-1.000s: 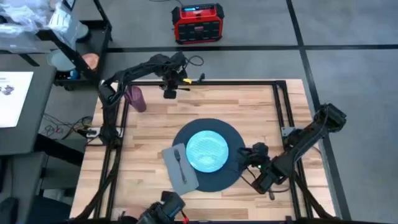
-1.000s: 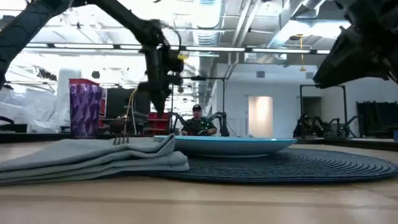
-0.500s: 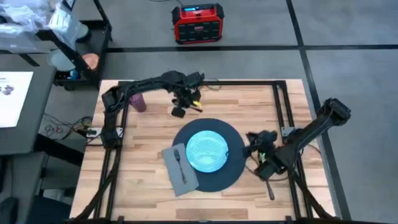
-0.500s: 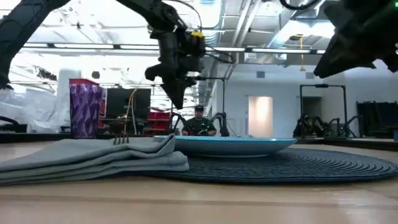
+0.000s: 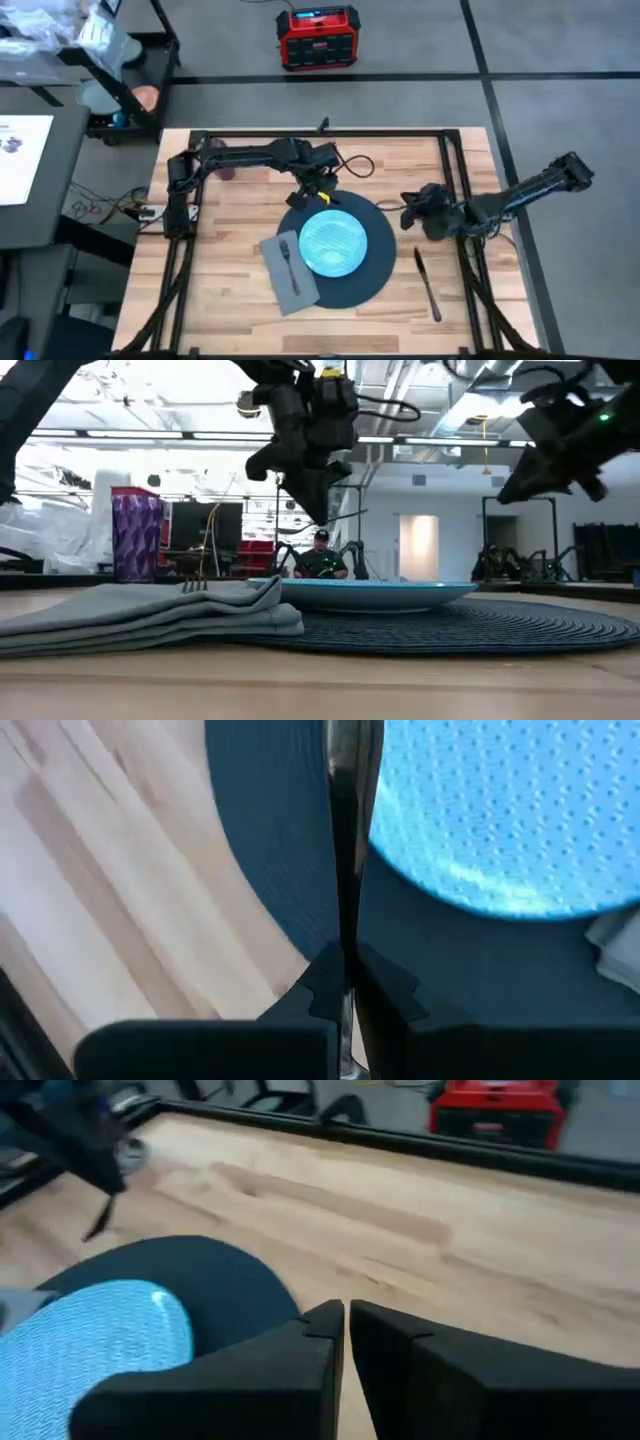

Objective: Set table place
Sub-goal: Put the black spoon on the dark blue table mat

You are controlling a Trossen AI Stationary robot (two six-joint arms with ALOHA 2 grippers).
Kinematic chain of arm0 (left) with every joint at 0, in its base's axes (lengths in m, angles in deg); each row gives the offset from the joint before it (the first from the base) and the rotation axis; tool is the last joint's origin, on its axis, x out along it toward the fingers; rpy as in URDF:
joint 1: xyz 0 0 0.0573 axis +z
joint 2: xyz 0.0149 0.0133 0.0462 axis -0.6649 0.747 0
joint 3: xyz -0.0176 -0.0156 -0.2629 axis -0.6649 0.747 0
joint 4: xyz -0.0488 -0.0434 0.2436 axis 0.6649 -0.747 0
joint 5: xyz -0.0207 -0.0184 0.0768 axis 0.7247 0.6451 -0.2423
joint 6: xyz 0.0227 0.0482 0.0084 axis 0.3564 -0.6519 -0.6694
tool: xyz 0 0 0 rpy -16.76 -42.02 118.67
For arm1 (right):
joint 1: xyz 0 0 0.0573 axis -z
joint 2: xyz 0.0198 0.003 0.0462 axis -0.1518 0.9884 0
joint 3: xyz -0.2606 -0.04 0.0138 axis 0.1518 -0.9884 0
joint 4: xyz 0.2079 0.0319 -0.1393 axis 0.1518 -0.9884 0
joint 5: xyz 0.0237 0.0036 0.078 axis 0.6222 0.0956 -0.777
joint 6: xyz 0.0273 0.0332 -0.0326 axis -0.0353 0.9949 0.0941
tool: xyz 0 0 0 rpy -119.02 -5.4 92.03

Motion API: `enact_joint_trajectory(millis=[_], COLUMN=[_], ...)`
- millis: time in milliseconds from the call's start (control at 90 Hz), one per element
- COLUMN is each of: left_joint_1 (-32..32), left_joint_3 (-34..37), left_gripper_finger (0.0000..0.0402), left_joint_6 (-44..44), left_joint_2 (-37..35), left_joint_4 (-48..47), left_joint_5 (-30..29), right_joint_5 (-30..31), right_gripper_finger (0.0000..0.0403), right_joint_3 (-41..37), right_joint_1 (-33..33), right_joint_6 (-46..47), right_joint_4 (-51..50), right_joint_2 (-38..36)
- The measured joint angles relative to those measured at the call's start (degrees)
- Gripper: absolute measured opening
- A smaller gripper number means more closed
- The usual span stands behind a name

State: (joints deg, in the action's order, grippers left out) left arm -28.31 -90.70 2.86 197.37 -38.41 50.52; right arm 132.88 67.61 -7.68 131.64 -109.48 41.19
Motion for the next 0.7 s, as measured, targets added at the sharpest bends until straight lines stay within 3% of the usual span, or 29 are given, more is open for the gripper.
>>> enact_joint_trajectory(millis=[167,389,489,700], left_joint_1=[-3.3,-8.0,-9.6,-10.9], left_joint_3=[0.0,0.0,0.0,0.0], left_gripper_finger=[0.0,0.0,0.0,0.0], left_joint_6=[-0.8,-15.6,-22.8,-23.2], left_joint_2=[0.0,0.0,0.0,0.0], left_joint_4=[5.6,9.2,11.3,20.5], left_joint_5=[0.1,0.1,0.1,0.1], right_joint_5=[-16.2,-35.6,-40.6,-42.9], right_gripper_finger=[0.0004,0.0006,0.0006,0.0006], right_joint_3=[-3.0,-4.1,-4.1,-4.1], right_joint_1=[12.6,24.8,26.9,25.6], right_joint_6=[-18.8,-24.9,-24.8,-22.9], right_joint_4=[9.7,9.5,9.5,9.6], right_joint_2=[-7.2,-10.6,-10.6,-10.6])
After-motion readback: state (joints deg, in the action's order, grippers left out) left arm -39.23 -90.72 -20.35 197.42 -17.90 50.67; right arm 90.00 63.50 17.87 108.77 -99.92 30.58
